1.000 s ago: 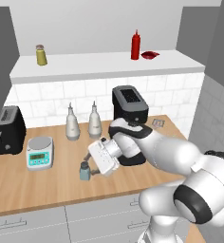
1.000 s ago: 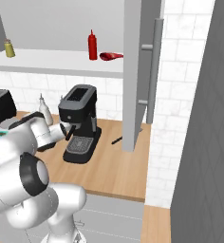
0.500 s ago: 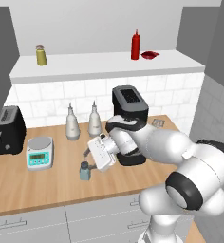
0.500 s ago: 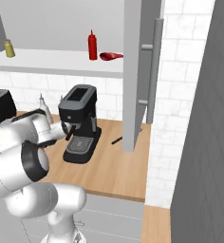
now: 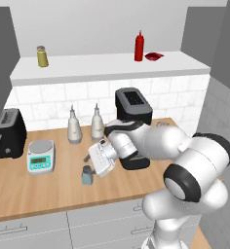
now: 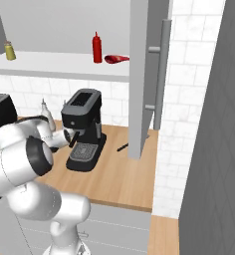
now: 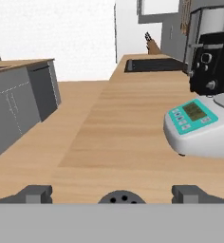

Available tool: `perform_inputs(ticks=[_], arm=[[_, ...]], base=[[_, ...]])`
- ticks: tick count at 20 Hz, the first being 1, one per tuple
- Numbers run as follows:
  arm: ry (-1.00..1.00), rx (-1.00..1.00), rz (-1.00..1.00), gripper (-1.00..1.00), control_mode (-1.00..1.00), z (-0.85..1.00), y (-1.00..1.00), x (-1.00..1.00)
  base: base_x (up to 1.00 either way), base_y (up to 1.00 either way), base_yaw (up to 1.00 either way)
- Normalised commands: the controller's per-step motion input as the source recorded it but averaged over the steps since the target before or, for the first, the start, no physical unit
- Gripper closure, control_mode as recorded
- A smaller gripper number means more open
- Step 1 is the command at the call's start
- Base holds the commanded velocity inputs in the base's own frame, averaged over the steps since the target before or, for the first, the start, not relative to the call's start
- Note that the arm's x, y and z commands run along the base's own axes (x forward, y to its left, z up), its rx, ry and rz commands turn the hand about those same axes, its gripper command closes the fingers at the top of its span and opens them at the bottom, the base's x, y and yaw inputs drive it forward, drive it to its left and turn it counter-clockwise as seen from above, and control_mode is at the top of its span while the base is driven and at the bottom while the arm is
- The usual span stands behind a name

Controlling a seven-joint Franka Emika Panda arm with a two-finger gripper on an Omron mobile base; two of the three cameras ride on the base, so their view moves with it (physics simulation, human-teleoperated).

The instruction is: Put the shaker and condiment bottle from the counter next to their counterparts in the cabinet.

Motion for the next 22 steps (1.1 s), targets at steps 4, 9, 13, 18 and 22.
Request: perform_inputs(ticks=[4,9,13,18,22], arm=[[0.03,0.0,0.0,-1.0,-1.0,-0.16,0.09,0.0],[0.0,0.0,0.0,-1.0,-1.0,-0.14,0.0,0.0],[0.0,0.0,0.0,-1.0,-1.0,-0.28,-0.04,0.0],[0.0,0.0,0.0,-1.0,-1.0,-0.08,-0.02,0.0],[0.0,0.0,0.0,-1.0,-1.0,-0.18,0.03,0.01]], base=[[0.0,0.0,0.0],[0.0,0.0,0.0],[0.0,0.0,0.0],[0.0,0.0,0.0],[0.0,0.0,0.0]])
